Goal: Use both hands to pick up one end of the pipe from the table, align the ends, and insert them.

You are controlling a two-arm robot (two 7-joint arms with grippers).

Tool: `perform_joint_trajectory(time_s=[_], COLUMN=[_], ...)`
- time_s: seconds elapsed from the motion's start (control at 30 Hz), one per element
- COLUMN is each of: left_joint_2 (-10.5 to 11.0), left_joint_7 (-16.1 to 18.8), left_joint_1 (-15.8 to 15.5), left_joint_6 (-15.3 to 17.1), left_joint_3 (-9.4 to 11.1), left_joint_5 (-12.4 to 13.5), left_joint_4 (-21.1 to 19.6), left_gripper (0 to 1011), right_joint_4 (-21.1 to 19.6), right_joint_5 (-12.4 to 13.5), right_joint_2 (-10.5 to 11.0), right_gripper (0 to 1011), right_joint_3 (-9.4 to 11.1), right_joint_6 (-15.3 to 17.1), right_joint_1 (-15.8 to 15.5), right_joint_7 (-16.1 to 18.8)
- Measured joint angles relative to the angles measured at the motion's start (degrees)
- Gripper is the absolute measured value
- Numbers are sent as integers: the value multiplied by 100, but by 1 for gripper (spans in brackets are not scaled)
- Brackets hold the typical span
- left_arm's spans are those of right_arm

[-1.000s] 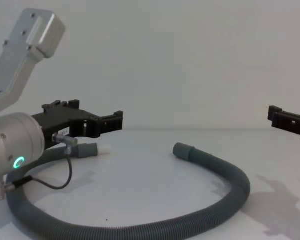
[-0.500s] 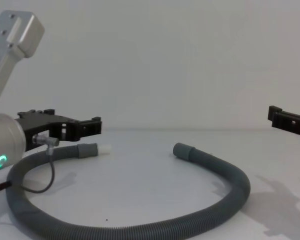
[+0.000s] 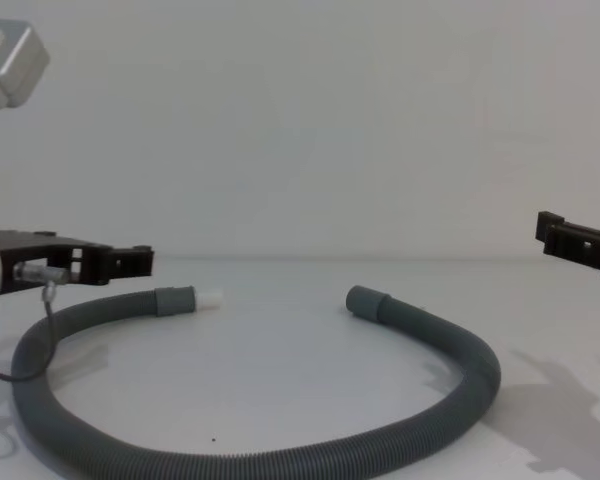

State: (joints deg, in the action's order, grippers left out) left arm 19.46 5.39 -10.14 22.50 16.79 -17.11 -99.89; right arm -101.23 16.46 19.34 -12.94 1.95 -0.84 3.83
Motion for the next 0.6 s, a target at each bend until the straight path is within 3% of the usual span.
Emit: perform_joint_trajectory(time_s=[0.33, 0.6], left_joint_2=[-40, -61], left_joint_7=[55, -32], left_joint_1=[42, 21], left_joint_6=[489, 664], left_joint_3=[-322, -472], left_joint_5=[-202, -338], left_joint_4=[-50, 43], left_gripper=[1001, 1001], right_joint_4=[0, 0], right_joint_5=[0, 0], right_joint_2=[0, 0], right_gripper=[1001, 1002], right_joint_3=[0, 0], right_joint_6=[0, 0], right_joint_1=[0, 0], right_joint_7=[0, 0])
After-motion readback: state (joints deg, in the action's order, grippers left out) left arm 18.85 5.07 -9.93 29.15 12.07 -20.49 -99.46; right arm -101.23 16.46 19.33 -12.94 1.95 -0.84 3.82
